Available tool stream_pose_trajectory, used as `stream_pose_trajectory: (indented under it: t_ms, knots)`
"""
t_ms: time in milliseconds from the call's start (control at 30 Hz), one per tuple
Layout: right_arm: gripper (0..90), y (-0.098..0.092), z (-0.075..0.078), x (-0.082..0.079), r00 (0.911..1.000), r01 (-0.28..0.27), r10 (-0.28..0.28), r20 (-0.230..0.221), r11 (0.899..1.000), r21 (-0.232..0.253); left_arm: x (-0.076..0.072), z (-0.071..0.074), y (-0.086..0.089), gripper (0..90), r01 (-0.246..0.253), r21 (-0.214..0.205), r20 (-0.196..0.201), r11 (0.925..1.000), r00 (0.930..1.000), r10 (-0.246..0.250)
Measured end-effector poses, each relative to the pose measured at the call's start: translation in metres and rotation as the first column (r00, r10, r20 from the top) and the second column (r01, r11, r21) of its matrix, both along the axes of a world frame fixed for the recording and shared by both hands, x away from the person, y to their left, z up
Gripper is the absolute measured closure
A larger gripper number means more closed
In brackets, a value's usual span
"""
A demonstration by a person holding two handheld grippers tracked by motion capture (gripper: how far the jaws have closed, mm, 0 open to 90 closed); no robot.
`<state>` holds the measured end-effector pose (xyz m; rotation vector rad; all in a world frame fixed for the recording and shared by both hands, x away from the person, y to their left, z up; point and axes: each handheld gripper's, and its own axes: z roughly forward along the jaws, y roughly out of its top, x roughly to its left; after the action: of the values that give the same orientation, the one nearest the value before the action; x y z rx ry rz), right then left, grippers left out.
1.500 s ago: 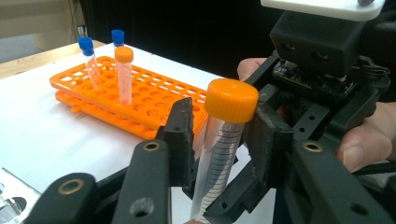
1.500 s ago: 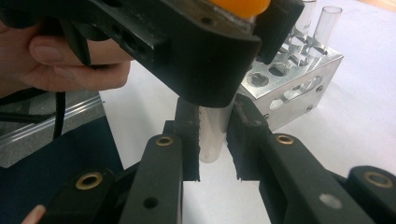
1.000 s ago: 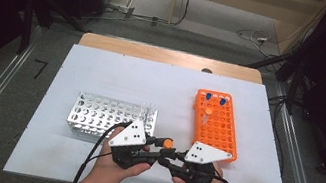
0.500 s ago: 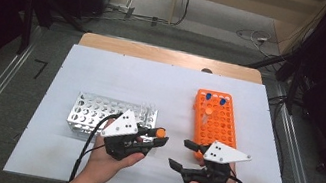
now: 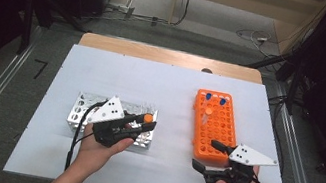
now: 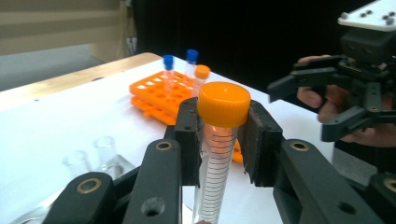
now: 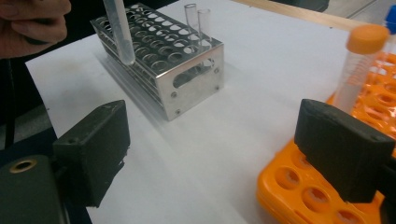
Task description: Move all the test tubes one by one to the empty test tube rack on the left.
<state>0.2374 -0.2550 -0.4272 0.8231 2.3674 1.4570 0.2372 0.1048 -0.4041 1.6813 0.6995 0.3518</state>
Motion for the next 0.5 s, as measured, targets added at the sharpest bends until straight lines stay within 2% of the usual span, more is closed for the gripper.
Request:
stream_pose_trajectory:
  t_ms: [300,500]
  knots:
    - [6.7,-0.031,-0.001,0.002,0.9987,0.05,-0.05,-0.007,0.999,0.015,0.01,0.006,0.02,70.5,-0.066,-0.02,0.01,0.9976,0.9977,0.067]
    - [3.7,-0.047,-0.002,0.01,0.9974,0.069,-0.067,-0.027,0.996,0.048,0.024,0.005,0.028,70.5,-0.114,-0.02,0.008,0.9933,0.9935,0.114]
